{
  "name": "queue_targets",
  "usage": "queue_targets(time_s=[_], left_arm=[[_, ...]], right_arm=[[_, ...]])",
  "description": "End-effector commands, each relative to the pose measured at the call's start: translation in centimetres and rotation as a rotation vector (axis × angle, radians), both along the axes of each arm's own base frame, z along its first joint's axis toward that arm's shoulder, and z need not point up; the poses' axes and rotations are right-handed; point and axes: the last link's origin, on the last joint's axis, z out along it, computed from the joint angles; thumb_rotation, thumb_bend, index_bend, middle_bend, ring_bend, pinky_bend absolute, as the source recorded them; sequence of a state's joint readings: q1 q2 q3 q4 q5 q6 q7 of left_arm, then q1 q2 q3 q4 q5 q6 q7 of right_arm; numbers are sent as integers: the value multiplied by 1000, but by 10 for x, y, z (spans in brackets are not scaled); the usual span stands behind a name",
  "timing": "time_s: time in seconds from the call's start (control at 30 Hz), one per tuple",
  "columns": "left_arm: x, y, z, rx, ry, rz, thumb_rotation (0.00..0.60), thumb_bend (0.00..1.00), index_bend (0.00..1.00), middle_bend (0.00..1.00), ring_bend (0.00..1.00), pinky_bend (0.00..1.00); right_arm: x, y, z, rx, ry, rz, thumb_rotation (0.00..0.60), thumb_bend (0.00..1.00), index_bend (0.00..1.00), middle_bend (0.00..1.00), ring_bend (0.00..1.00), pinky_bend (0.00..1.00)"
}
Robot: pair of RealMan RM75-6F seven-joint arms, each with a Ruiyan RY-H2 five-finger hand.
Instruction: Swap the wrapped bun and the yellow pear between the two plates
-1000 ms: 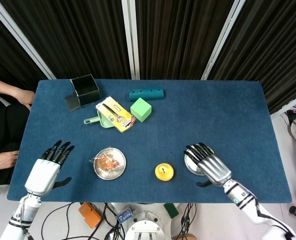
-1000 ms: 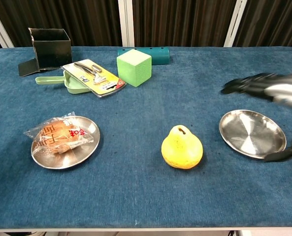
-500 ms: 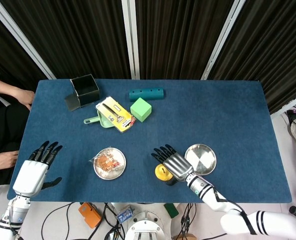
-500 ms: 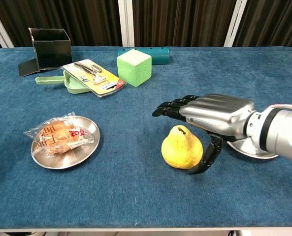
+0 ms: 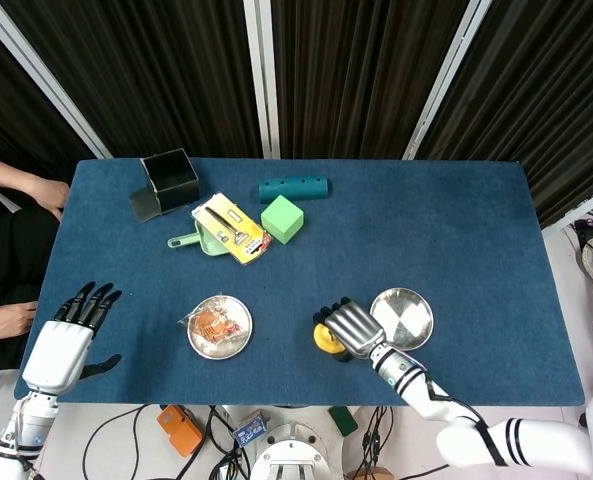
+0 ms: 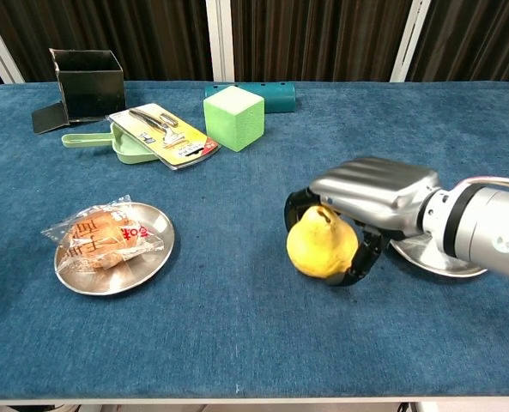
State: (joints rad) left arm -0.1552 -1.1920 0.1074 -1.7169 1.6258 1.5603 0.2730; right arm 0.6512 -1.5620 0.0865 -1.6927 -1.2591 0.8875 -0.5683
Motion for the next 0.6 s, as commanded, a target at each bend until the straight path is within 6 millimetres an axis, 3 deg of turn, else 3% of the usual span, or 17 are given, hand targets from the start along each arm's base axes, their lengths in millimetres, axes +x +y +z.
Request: queue_targets(time_s=[0.03, 0.17, 0.3, 0.5, 0.6], left_arm=[[-1, 0, 3, 7, -6, 1, 600, 0, 108, 81, 28, 238], [-1, -1, 7, 16, -13, -3, 600, 0, 108, 81, 28, 238], [-1, 1, 9, 16, -22, -14, 600, 0, 108, 81, 28, 238], [-2, 5, 4, -8, -16, -6, 600, 0, 108, 81, 28, 238], [-2, 6, 2, -13, -13, 0, 600, 0, 108, 81, 28, 238]], right_arm=[[-1, -5, 17, -62, -41, 2, 600, 410, 652, 547, 485, 411], [-18, -15, 46, -162, -41, -18, 600, 410, 652, 547, 485, 411], [-54, -21, 67, -204, -3, -89, 600, 410, 649, 546, 485, 411], [-91, -21, 68, -189, 35, -147, 600, 410, 617, 545, 484, 409], [-98, -20, 66, -176, 26, -155, 600, 410, 517, 536, 445, 404]])
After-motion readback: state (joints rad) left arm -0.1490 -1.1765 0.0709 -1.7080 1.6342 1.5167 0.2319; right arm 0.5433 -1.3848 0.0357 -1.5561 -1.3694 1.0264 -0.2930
